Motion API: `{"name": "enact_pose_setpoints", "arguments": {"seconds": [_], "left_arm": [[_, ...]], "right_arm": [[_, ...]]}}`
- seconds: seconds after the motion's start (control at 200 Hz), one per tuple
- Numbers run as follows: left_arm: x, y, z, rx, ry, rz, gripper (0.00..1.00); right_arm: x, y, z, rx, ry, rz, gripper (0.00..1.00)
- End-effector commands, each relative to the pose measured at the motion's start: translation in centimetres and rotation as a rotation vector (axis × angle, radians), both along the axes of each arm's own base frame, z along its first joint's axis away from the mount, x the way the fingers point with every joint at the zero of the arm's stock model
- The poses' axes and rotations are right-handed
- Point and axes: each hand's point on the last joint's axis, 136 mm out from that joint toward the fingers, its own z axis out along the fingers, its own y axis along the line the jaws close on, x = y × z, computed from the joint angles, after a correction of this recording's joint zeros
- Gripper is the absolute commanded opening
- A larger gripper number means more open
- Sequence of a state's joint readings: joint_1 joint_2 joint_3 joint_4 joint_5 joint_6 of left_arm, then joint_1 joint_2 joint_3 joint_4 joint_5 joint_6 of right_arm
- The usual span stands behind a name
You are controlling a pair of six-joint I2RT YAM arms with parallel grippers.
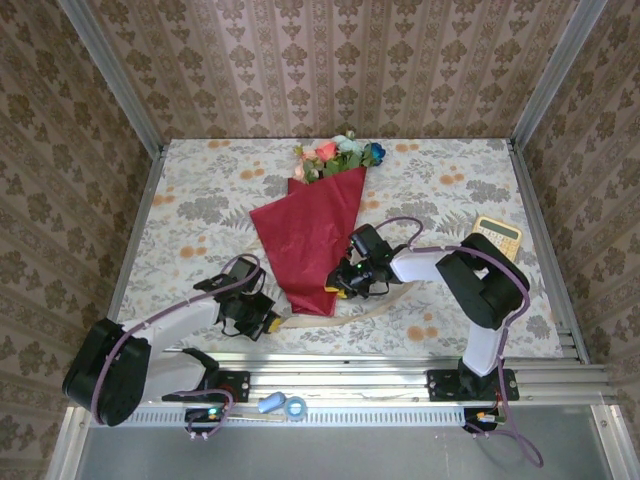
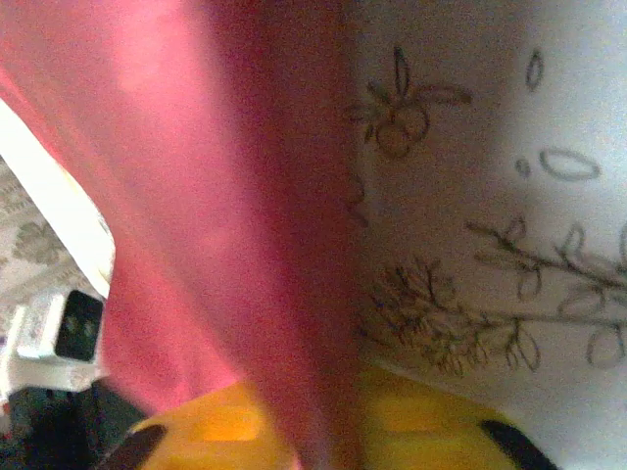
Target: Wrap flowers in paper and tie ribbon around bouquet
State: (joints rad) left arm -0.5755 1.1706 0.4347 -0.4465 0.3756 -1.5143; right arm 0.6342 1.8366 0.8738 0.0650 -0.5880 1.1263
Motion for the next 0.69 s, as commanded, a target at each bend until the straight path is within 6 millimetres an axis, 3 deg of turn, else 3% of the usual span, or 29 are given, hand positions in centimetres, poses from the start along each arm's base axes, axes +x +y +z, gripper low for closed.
{"name": "enact_pose_setpoints", "arguments": {"seconds": [0.0,0.11,0.32,0.53,0.69], "left_arm": [[1.2,0.4,-0.7,0.032,-0.040,0.033,0.00],[1.8,0.7,-1.1,0.029,-0.045,0.069,0.00],[5.2,0.6,-1.3,-0.007,-0.086,0.113,0.00],[11.5,1.6,-1.9,-0.046,-0.140,0.224,0.00],[17.6,2.6,-1.6,-0.074,-0.210,0.301,0.00]], "right_arm": [[1.5,1.3,0.9,0.043,-0.055,-0.011,0.10],[2.5,1.1,3.0,0.066,-0.062,-0.041,0.00],[3.8,0.9,7.4,0.159,-0.033,-0.061,0.00],[3.8,0.6,10.6,0.213,-0.029,-0.043,0.00],[2.9,0.4,10.8,0.221,-0.016,-0.026,0.00]]}}
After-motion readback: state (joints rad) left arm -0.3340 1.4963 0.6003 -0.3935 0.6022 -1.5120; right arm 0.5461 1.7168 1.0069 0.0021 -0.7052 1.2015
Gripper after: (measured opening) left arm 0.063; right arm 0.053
